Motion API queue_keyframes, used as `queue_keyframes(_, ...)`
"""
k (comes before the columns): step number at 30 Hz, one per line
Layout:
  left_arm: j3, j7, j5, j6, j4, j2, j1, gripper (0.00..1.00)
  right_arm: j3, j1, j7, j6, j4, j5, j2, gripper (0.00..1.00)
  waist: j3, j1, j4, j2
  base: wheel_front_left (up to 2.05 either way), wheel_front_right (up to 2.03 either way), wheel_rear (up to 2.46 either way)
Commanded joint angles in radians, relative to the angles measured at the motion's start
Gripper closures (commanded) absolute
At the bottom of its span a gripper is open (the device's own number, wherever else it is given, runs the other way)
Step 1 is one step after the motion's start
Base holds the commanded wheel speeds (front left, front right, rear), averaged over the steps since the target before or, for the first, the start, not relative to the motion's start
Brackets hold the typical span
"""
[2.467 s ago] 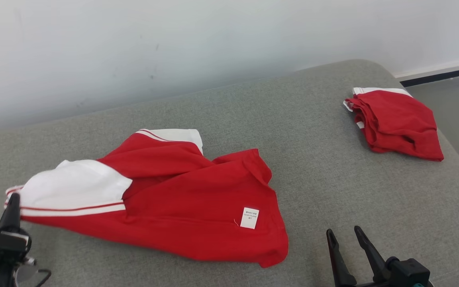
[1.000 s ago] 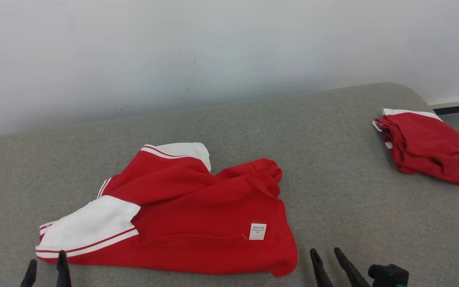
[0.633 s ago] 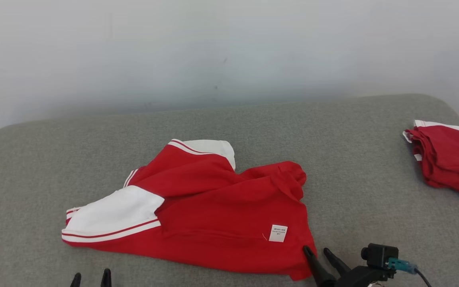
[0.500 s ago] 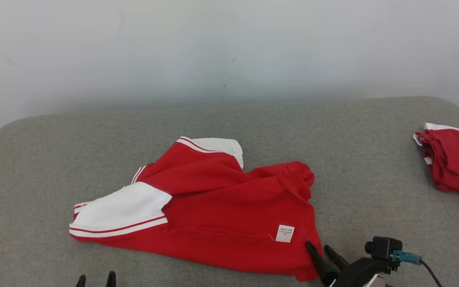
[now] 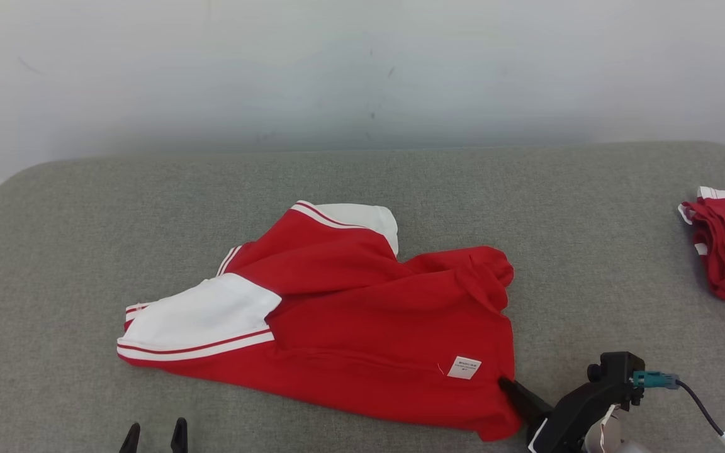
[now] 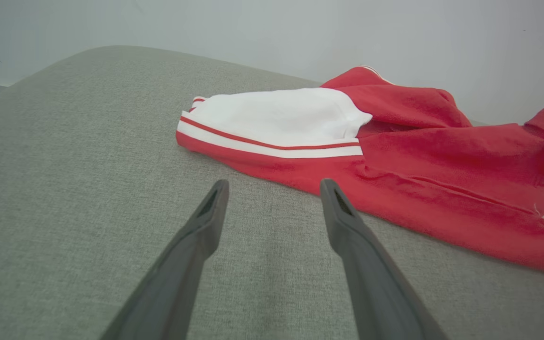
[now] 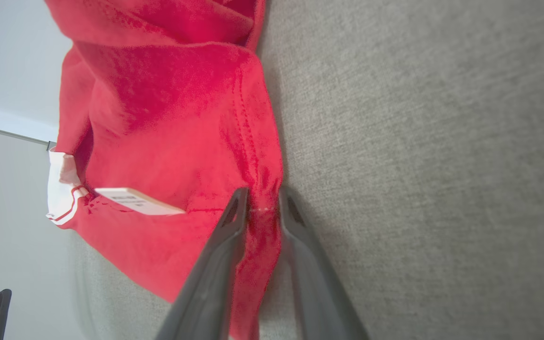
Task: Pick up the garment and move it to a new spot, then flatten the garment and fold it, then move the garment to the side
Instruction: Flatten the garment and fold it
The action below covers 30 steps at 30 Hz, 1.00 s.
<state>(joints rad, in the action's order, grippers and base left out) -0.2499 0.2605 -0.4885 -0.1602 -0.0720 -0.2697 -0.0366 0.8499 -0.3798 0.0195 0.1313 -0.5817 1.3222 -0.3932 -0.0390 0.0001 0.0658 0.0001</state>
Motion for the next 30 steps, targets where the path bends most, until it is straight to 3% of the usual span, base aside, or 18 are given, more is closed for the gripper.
queue_keyframes(1, 0.01, 0.004, 0.017, 0.006, -0.007, 0.003, 0.011, 0.0, 0.019, -0.01, 0.011, -0.001, 0.004, 0.013, -0.009, 1.0, -0.004, -0.0001, -0.001, -0.0001, 0.0, 0.0, 0.0)
queue_keyframes(10, 0.038, 0.004, 0.034, 0.028, -0.022, 0.024, 0.013, 0.0, 0.046, -0.021, -0.033, -0.001, 0.046, 0.028, -0.07, 1.0, 0.003, -0.0001, -0.006, -0.0001, 0.0, 0.0, 0.0)
queue_keyframes(21, 0.079, -0.01, 0.009, 0.066, -0.018, 0.023, 0.05, 0.0, 0.059, -0.011, -0.086, -0.001, 0.163, 0.019, -0.259, 1.0, -0.001, -0.0001, -0.057, -0.0001, 0.0, 0.0, 0.0)
queue_keyframes(26, 0.086, -0.115, -0.045, 0.101, -0.023, -0.007, 0.143, 0.0, 0.072, -0.019, -0.089, -0.001, 0.182, 0.022, -0.273, 1.0, -0.021, -0.0001, -0.075, -0.0001, 0.0, 0.0, 0.0)
queue_keyframes(30, 0.078, -0.267, -0.096, 0.135, -0.048, -0.041, 0.268, 0.0, 0.091, -0.038, -0.089, -0.001, 0.178, 0.011, -0.255, 1.0, -0.046, -0.0001, -0.082, -0.0001, 0.0, 0.0, 0.0)
